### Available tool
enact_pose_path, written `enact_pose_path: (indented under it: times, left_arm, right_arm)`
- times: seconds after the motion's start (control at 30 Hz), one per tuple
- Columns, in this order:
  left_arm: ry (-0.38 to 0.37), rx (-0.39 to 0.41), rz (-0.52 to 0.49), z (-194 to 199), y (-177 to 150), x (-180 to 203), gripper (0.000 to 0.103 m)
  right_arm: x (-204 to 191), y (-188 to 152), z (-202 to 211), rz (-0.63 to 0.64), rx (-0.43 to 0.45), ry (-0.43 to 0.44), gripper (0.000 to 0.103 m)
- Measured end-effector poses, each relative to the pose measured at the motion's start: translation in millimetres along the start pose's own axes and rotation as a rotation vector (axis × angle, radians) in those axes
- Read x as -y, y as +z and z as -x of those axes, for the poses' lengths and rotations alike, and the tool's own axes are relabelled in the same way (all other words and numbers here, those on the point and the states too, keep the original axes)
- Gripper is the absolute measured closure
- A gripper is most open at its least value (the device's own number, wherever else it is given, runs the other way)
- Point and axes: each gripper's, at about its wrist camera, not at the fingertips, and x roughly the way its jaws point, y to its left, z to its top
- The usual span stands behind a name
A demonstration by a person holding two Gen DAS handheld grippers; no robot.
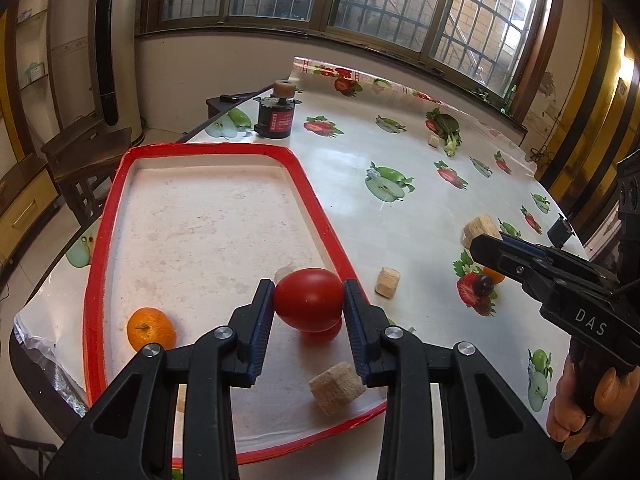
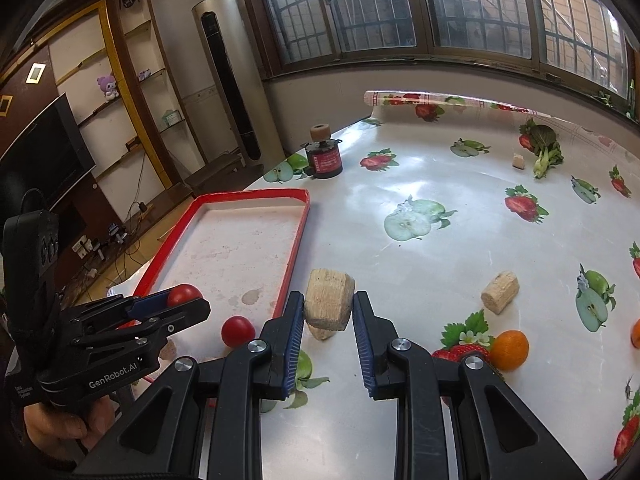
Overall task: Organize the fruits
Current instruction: 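Carry the tomato in the left gripper to the tray while the right gripper carries the cork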
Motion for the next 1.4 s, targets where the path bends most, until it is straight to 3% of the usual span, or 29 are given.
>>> enact_pose_path:
  times: [0.97,1.4]
  left_arm:
    - [0.116,0.02,0.09,-0.5,23.7,-73.9,0.071]
    - [0.157,-0.087,0.123,-34.8,14.7,-96.6,0.071]
  right_arm:
    - [-54.7,27.3,-48.2,0.065,-0.019,0.094,0.078]
    - [-74.7,12.0,-118.2,0.108,-0.168,0.136,0.078]
